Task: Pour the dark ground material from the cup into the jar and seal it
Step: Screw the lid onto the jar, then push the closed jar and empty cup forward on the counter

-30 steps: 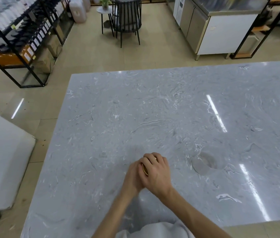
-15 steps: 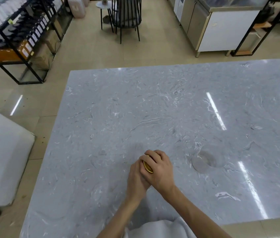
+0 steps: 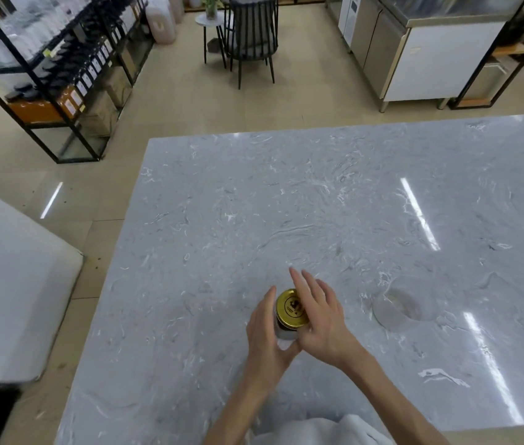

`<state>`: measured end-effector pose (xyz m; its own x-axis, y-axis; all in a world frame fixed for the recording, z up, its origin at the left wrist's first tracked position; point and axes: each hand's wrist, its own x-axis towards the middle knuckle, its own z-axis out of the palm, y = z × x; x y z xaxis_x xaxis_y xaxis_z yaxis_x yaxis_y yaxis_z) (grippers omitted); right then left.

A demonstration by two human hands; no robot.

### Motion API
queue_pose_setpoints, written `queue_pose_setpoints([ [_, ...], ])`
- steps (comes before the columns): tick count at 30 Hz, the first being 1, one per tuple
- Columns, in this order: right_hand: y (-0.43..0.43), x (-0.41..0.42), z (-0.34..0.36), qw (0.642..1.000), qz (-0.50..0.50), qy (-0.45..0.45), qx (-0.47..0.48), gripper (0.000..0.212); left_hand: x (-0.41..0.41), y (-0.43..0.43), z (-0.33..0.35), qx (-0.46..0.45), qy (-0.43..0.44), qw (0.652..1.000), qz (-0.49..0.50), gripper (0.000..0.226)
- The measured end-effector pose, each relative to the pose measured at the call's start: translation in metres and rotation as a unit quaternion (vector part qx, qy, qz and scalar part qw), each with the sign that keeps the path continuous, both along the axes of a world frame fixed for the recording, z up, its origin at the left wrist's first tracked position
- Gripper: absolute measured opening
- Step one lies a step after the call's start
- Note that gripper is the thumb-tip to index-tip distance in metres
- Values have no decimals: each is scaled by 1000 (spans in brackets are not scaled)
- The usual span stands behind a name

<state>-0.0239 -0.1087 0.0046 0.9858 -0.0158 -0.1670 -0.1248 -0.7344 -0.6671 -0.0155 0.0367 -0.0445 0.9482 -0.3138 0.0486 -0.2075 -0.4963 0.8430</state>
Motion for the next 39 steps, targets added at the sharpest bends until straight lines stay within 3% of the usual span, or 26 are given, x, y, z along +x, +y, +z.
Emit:
queue_pose_setpoints([
  [4,-1,-5,-11,995,-14,21,100,78,1,-2,0,-20,-2,1000,-3,81],
  [10,-14,-10,-7,996,30,1,84,83,2,-6,1,-15,25,1000,-3,75],
  [12,-35,-17,-4,999,14,-34,20,85,6,-8,2,-9,30,999,-15,74],
  [14,-70,-28,-2,990,-40,-58,-124,91,14,-11,3,8,28,999,-35,74],
  [17,-132,-50,-4,959,-154,14,-236,113,31,-24,6,33,51,996,-67,75],
  [19,-167,-61,-8,964,-166,53,-202,116,40,-35,11,44,85,991,-91,77],
  [22,-191,-64,-12,985,-139,34,-96,111,45,-50,15,77,81,987,-118,90],
  [25,-187,-54,-20,987,-104,13,-125,107,37,-70,21,155,33,980,-117,113],
  [28,-181,-41,-27,989,-55,-19,-138,105,34,-89,31,272,-11,957,-97,93],
  [31,-182,-40,-31,992,-43,-29,-115,111,31,-96,34,270,2,961,-60,70],
  [39,-182,-39,-39,998,-27,-54,-31,98,18,-100,29,286,-19,958,-20,78],
])
